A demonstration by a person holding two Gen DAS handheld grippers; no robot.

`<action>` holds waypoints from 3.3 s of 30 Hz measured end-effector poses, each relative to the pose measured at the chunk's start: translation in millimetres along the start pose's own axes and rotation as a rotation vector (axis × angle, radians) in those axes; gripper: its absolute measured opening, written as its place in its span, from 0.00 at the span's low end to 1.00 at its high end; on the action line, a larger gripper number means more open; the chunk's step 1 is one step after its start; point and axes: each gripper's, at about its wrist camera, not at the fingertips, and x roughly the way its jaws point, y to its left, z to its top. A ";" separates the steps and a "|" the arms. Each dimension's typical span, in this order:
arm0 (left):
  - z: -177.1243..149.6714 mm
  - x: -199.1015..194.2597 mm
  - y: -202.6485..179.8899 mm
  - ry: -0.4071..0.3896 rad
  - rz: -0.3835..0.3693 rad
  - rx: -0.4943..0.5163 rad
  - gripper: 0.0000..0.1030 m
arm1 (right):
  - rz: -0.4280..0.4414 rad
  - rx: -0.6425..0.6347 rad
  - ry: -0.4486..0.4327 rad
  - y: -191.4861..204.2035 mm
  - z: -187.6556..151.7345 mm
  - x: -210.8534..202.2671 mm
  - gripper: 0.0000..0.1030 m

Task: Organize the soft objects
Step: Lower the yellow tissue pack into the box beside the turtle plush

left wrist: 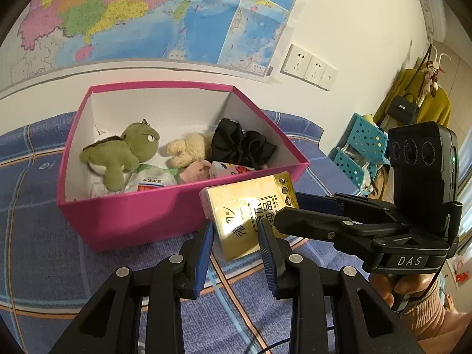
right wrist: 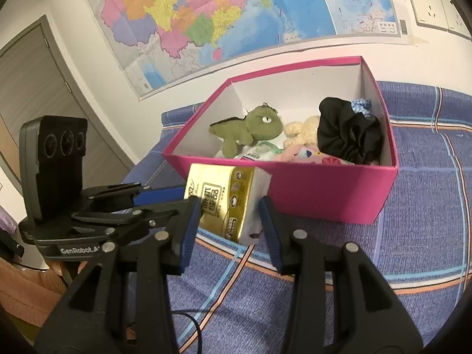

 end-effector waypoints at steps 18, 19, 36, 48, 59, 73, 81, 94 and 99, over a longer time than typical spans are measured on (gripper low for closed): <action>12.9 0.8 -0.8 -0.024 0.016 0.017 0.30 | 0.005 -0.009 -0.021 -4.3 15.2 1.5 0.43; 13.6 1.0 -0.6 -0.025 0.018 0.017 0.30 | 0.003 -0.008 -0.023 -3.9 14.6 1.0 0.43; 26.5 3.1 0.2 -0.046 0.040 0.028 0.30 | -0.004 -0.017 -0.040 -6.1 29.2 4.1 0.44; 33.5 4.8 3.3 -0.054 0.043 0.028 0.32 | 0.007 -0.013 -0.039 -12.3 39.8 9.1 0.44; 39.9 8.7 6.0 -0.057 0.046 0.029 0.32 | 0.002 -0.014 -0.044 -13.1 42.8 9.8 0.44; 43.3 13.2 7.6 -0.056 0.056 0.029 0.32 | 0.003 -0.005 -0.042 -17.1 46.5 13.3 0.44; 45.1 16.2 8.7 -0.055 0.061 0.031 0.32 | 0.003 -0.002 -0.039 -18.2 47.9 15.2 0.44; 47.3 18.5 9.9 -0.052 0.063 0.031 0.32 | -0.004 0.002 -0.035 -20.1 48.8 18.8 0.44; 47.2 19.7 9.9 -0.054 0.063 0.027 0.32 | -0.005 0.001 -0.035 -20.8 49.3 18.8 0.44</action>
